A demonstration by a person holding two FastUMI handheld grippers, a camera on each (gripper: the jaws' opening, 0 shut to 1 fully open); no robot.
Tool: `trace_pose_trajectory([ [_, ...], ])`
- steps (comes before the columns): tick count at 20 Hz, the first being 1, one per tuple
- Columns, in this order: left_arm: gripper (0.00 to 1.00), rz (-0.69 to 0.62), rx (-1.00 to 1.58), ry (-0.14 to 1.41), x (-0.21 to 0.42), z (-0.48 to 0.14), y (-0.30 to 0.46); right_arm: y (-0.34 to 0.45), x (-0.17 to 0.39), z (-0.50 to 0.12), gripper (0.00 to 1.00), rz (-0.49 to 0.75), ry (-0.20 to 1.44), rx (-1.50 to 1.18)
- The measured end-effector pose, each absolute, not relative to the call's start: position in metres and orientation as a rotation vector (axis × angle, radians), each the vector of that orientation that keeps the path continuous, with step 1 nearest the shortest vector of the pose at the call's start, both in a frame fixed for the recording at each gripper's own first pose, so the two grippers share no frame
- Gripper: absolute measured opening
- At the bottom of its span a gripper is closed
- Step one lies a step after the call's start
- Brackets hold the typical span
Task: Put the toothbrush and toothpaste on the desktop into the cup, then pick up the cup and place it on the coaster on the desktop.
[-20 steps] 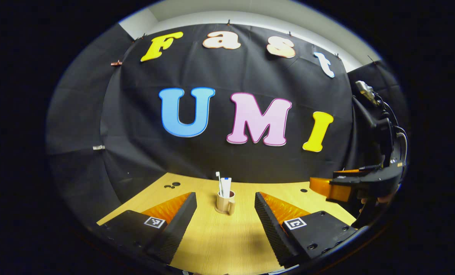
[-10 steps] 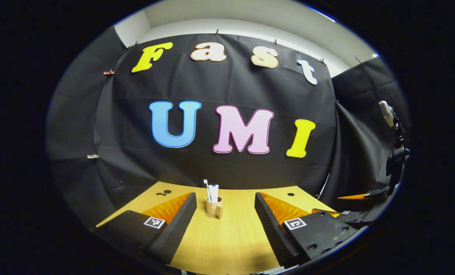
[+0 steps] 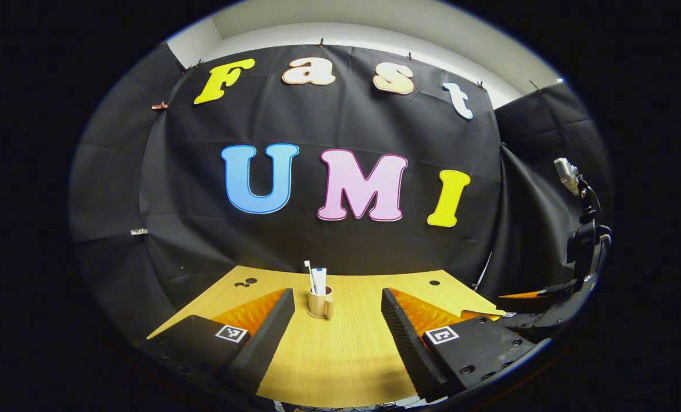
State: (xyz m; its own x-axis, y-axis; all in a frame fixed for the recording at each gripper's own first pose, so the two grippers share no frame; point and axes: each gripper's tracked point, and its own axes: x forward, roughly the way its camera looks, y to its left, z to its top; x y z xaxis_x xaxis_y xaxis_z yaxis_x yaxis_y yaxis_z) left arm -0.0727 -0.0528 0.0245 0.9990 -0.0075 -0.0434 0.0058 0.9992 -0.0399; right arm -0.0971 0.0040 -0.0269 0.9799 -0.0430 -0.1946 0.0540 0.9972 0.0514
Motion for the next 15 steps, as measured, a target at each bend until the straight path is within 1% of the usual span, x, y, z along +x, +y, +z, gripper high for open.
trace_pose_trajectory([
  [6,0.97,0.024,-0.072,0.070,-0.076,0.014,-0.045,0.013,-0.101,-0.036,0.98,-0.006,0.225,0.050],
  [8,0.97,0.046,-0.063,0.106,-0.076,0.002,-0.039,0.018,-0.102,-0.042,0.98,0.011,0.236,0.049],
  [15,0.97,0.039,-0.075,0.118,-0.083,-0.003,-0.034,0.028,-0.108,-0.048,0.98,0.029,0.246,0.077],
])
